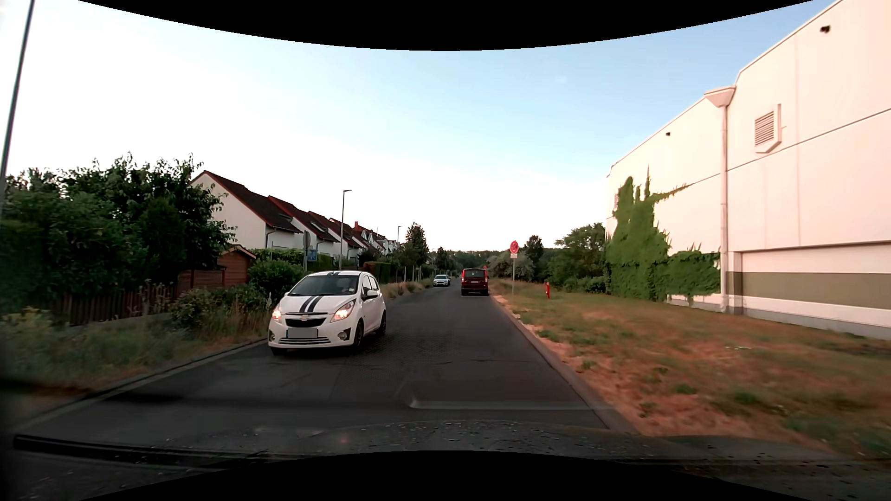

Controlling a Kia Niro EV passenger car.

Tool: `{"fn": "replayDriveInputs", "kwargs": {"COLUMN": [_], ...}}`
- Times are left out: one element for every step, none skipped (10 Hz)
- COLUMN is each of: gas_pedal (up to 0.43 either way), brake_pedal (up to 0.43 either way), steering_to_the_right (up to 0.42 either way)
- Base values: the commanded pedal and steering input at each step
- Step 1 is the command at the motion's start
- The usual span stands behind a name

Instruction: Follow the waypoints while adhering to traffic rules and regulations

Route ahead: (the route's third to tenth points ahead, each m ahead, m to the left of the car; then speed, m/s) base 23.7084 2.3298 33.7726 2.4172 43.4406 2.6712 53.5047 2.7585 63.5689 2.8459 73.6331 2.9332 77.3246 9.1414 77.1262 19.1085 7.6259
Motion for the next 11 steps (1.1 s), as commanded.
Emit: {"fn": "replayDriveInputs", "kwargs": {"gas_pedal": [0.008,0.008,0.008,0.008,0.008,0.008,0.008,0.008,0.008,0.008,0.008], "brake_pedal": [0.0,0.0,0.0,0.0,0.0,0.0,0.0,0.0,0.0,0.0,0.0], "steering_to_the_right": [-0.011,-0.011,-0.011,-0.013,-0.016,-0.017,-0.019,-0.021,-0.027,-0.033,-0.04]}}
